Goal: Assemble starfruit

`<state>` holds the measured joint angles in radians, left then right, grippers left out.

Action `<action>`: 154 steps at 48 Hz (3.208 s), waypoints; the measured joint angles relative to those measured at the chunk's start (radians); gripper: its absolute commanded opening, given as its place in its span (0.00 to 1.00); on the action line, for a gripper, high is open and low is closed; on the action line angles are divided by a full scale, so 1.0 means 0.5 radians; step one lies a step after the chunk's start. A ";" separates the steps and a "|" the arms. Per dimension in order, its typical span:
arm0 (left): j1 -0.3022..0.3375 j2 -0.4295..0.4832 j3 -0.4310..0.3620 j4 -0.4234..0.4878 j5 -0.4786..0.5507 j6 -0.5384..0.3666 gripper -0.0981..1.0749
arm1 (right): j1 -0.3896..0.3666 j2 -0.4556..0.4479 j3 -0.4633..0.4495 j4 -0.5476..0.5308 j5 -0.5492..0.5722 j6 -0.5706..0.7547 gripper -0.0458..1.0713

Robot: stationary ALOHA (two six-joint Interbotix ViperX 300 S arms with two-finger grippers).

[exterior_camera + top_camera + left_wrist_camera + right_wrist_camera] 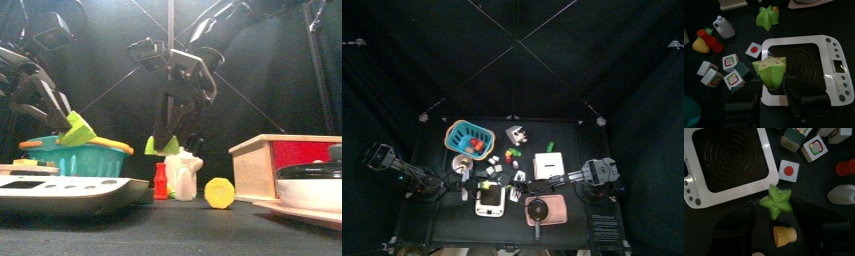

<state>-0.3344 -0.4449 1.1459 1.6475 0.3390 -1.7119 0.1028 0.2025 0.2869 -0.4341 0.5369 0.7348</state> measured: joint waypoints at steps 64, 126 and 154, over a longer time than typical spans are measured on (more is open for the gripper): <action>-0.003 -0.089 -0.212 -0.025 0.304 -0.236 0.58 | -0.101 -0.252 -0.123 -0.282 -0.537 -0.003 0.69; -0.046 -0.098 -0.209 0.101 0.356 -0.255 0.58 | -0.255 -0.215 -0.117 0.107 -0.715 -0.003 0.69; -0.043 -0.095 -0.212 0.098 0.377 -0.252 0.58 | -0.255 -0.212 -0.114 0.169 -0.801 0.000 0.69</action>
<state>-0.3559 -0.4924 1.0400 1.6966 0.5277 -1.8377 -0.0245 0.0966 0.2301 -0.3497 0.1365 0.7348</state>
